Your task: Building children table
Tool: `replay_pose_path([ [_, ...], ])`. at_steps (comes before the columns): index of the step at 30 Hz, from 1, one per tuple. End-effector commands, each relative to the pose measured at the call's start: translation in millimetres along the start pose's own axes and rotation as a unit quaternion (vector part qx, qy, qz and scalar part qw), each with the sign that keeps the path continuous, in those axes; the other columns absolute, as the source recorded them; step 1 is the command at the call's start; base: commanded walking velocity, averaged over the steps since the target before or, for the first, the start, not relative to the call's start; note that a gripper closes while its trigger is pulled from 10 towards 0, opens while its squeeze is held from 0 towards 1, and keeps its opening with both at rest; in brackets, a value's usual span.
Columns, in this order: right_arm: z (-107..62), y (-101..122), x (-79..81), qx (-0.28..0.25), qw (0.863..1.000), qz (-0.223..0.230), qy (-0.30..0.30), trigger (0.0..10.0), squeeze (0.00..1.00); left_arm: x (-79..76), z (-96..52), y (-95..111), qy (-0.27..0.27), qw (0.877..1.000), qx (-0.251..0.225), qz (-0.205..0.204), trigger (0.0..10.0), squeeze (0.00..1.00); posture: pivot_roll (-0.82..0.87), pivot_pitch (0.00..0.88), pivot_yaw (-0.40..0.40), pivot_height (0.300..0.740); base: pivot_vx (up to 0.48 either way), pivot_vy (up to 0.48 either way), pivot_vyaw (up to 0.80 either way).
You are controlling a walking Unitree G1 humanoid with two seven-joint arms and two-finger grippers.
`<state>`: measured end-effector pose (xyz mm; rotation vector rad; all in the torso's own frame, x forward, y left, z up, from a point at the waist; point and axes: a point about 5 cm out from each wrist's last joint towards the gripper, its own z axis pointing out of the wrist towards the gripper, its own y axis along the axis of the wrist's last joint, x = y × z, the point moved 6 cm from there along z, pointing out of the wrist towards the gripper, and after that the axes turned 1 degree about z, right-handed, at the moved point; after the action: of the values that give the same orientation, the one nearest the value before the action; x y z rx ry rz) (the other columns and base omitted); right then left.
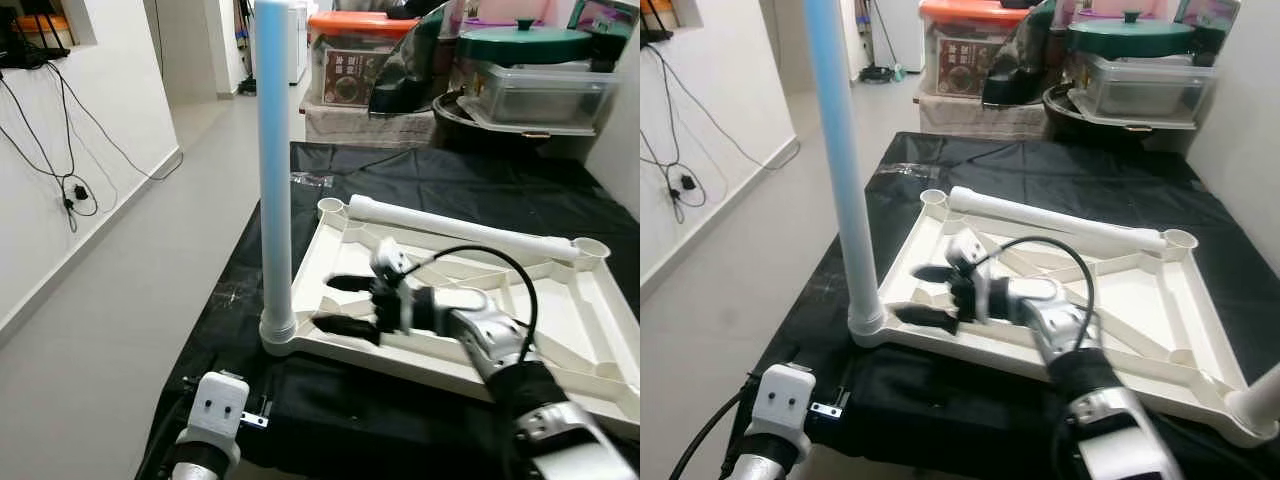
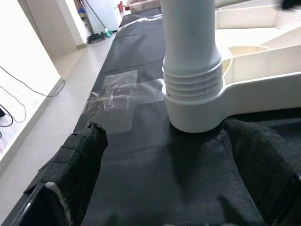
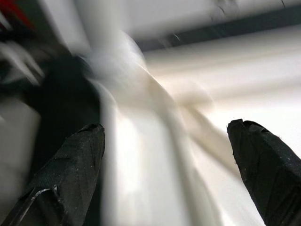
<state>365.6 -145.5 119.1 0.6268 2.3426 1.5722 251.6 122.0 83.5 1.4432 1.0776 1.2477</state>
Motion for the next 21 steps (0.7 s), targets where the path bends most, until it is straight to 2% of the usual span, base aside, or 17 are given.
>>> replay_pose_path([
  [1, -18.0, 0, -22.9, 0.027, 0.998, -0.019, -0.052, 10.0, 0.0, 0.2, -0.3, 0, -0.003, 1.0, 0.0, 0.006, 10.0, 0.0, 0.1, 0.0, -0.026, 0.74, 0.0, 0.0, 0.0],
  [2, -26.3, -4, -33.5, 0.05, 0.995, -0.024, -0.081, 10.0, 0.0, 0.2, -0.3, 0, -0.004, 1.0, 0.0, 0.006, 10.0, 0.0, 0.1, 0.0, -0.026, 0.74, 0.0, 0.0, 0.0],
  [5, -31.1, -5, -39.3, 0.062, 0.993, -0.025, -0.097, 10.0, 0.0, 0.2, -0.2, 0, -0.004, 1.0, 0.0, 0.006, 10.0, 0.0, 0.1, 0.0, -0.026, 0.74, 0.0, 0.0, 0.0],
  [7, -44.1, -2, -47.4, 0.092, 0.989, -0.045, -0.104, 10.0, 0.0, 0.0, 0.0, -1, -0.004, 1.0, 0.0, 0.006, 10.0, 0.0, 0.1, 0.0, -0.024, 0.74, 0.0, 0.0, 0.0],
  [9, -49.3, 1, -50.6, 0.108, 0.987, -0.058, -0.101, 10.0, 0.0, -0.1, 0.0, -1, -0.004, 1.0, 0.0, 0.006, 10.0, 0.0, 0.1, 0.0, -0.024, 0.74, 0.0, 0.0, 0.0],
  [11, -49.3, 6, -50.1, 0.116, 0.987, -0.07, -0.088, 10.0, 0.0, -0.1, 0.0, -1, -0.003, 1.0, 0.0, 0.005, 10.0, 0.0, 0.09, 0.0, -0.023, 0.74, 0.0, 0.0, 0.0],
  [13, -47.7, 13, -40.5, 0.154, 0.982, -0.105, -0.022, 10.0, 0.0, -1.4, 0.0, 0, -0.004, 1.0, 0.001, 0.003, 10.0, 0.0, 0.08, 0.0, -0.025, 0.74, 0.0, 0.0, 0.0],
  [21, -38.0, 30, -37.6, 0.187, 0.971, -0.148, 0.017, 10.0, 0.0, -3.8, -0.1, 1, -0.004, 1.0, 0.001, 0.0, 10.0, 0.0, 0.08, 0.0, -0.04, 0.74, 0.0, 0.0, 0.0],
])
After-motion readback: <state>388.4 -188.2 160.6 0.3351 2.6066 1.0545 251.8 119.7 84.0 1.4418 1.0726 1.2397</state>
